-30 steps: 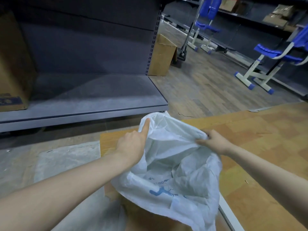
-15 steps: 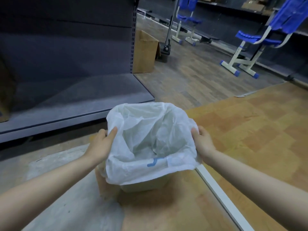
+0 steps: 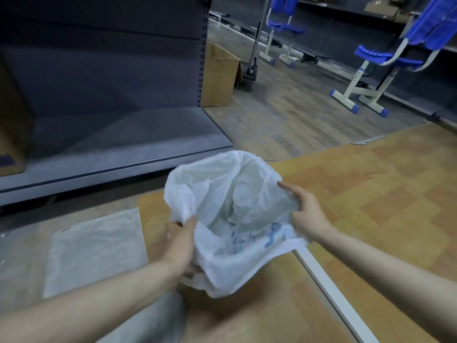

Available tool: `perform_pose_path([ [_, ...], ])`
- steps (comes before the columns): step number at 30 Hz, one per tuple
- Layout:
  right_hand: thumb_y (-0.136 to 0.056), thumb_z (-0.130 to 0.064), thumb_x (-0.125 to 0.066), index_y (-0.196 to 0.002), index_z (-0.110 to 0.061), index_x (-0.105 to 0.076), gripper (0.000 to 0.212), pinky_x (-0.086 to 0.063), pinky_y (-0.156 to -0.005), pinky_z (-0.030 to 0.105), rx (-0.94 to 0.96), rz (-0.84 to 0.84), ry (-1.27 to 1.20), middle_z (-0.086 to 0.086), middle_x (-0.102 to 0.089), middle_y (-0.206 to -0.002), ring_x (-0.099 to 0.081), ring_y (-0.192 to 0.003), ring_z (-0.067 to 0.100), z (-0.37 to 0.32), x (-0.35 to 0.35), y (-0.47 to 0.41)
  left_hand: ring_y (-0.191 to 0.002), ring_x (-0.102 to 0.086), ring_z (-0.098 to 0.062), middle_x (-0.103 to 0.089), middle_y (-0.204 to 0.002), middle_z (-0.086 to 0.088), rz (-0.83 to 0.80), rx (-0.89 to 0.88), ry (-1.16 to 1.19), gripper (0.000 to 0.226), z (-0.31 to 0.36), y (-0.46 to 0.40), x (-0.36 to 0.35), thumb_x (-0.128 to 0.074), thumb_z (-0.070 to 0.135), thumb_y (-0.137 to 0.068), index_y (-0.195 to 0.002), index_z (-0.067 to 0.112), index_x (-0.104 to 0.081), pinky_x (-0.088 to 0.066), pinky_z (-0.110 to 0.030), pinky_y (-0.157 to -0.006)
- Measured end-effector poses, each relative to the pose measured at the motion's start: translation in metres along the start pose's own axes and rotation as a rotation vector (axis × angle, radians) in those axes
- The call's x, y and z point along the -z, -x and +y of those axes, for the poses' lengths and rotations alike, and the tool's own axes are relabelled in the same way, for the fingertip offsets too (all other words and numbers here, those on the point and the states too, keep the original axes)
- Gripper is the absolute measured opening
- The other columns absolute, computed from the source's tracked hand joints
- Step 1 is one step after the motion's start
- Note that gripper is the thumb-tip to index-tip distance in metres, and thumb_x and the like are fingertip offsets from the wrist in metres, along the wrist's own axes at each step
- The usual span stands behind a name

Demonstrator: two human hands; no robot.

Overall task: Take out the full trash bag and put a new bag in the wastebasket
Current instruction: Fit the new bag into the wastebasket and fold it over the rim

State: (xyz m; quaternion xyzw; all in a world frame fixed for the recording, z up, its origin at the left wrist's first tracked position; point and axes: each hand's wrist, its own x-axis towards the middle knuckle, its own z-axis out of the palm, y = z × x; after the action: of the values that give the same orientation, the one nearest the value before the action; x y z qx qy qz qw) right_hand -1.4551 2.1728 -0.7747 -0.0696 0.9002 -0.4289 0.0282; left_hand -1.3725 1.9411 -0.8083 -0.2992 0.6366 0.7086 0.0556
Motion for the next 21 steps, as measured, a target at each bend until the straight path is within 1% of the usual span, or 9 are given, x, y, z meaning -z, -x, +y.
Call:
perform_pose_path([
  [2,-0.066,0.023,-0.036,-0.130,-0.026,-0.050,0.082,-0.046,-0.097,0.030,0.047,-0.117,0.101,-0.002,-0.053,-0.130,-0.048,-0.128,0.019,0.002,0.017,-0.010,-0.103,-0.056,-0.031,-0.053,-0.122,-0.012,0.048,0.019,-0.072,0.052,-0.009,0.011,-0.010,-0.053,0.046,-0.089,-0.124,0.009,-0.039,-0.048,-0.041,-0.087],
  [4,-0.076,0.012,-0.053,-0.133,-0.028,-0.047,0.070,-0.041,-0.098,0.027,0.124,-0.219,0.333,-0.003,-0.048,-0.136,-0.043,-0.131,0.018,0.002,0.026,-0.011,-0.126,-0.038,-0.029,-0.036,-0.135,-0.012,0.244,-0.035,-0.151,0.069,0.000,0.014,-0.011,-0.056,0.051,-0.085,-0.134,0.010,-0.030,-0.032,-0.042,-0.104],
  [7,-0.081,-0.026,-0.069,-0.128,-0.016,-0.056,0.049,-0.042,-0.102,0.047,0.474,-0.060,0.790,0.015,-0.047,-0.138,-0.045,-0.128,0.034,-0.004,0.024,-0.016,-0.136,-0.021,-0.026,-0.024,-0.141,-0.012,0.470,-0.195,-0.168,0.083,0.029,0.002,0.002,-0.066,0.046,-0.079,-0.139,0.010,-0.022,-0.017,-0.041,-0.111],
  [10,-0.064,-0.017,-0.078,-0.095,-0.010,-0.072,0.032,-0.053,-0.087,0.047,0.913,0.038,1.090,0.014,-0.068,-0.107,-0.064,-0.104,0.035,-0.022,-0.002,-0.027,-0.134,-0.022,-0.029,-0.022,-0.141,-0.012,0.514,-0.383,-0.320,0.088,0.044,-0.008,0.007,-0.076,0.029,-0.073,-0.140,0.011,-0.021,-0.018,-0.042,-0.109],
  [12,-0.061,-0.007,-0.074,-0.085,-0.012,-0.072,0.025,-0.052,-0.078,0.034,1.065,-0.204,1.251,0.006,-0.069,-0.093,-0.066,-0.094,0.029,-0.041,-0.030,-0.035,-0.127,-0.026,-0.029,-0.024,-0.137,-0.012,0.509,-0.453,-0.461,0.085,0.045,-0.012,0.006,-0.075,0.018,-0.071,-0.138,0.013,-0.023,-0.023,-0.039,-0.105],
  [15,-0.086,-0.027,-0.058,-0.117,-0.013,-0.060,0.033,-0.042,-0.083,0.034,0.767,-0.674,1.460,0.006,-0.057,-0.119,-0.052,-0.113,0.028,-0.052,-0.071,-0.055,-0.120,-0.028,-0.027,-0.028,-0.127,-0.009,0.435,-0.429,-0.603,0.062,0.033,-0.016,0.011,-0.064,0.015,-0.076,-0.130,0.021,-0.033,-0.026,-0.036,-0.099],
  [18,-0.073,-0.057,-0.066,-0.145,-0.031,-0.027,0.086,-0.020,-0.111,0.057,0.593,-0.898,1.914,0.009,-0.020,-0.153,-0.014,-0.143,0.035,-0.026,-0.102,-0.078,-0.121,-0.031,-0.028,-0.036,-0.120,-0.007,0.317,-0.220,-0.677,0.041,0.012,-0.013,0.025,-0.041,0.045,-0.084,-0.112,0.015,-0.046,-0.026,-0.038,-0.100],
  [19,-0.078,-0.056,-0.061,-0.148,-0.039,-0.016,0.085,-0.006,-0.113,0.062,0.525,-0.860,2.103,0.011,0.000,-0.157,0.003,-0.146,0.032,-0.009,-0.108,-0.085,-0.122,-0.032,-0.028,-0.038,-0.120,-0.008,0.278,-0.165,-0.684,0.050,0.007,-0.012,0.030,-0.032,0.053,-0.082,-0.108,0.013,-0.049,-0.025,-0.038,-0.100],
  [21,-0.097,-0.048,-0.032,-0.137,-0.063,-0.006,0.050,0.008,-0.115,0.058,0.279,-0.508,2.352,0.012,0.043,-0.145,0.027,-0.142,0.007,0.006,-0.108,-0.090,-0.125,-0.031,-0.026,-0.040,-0.125,-0.007,0.210,-0.099,-0.728,0.059,0.006,-0.013,0.034,-0.027,0.061,-0.088,-0.112,0.014,-0.054,-0.024,-0.038,-0.102],
])
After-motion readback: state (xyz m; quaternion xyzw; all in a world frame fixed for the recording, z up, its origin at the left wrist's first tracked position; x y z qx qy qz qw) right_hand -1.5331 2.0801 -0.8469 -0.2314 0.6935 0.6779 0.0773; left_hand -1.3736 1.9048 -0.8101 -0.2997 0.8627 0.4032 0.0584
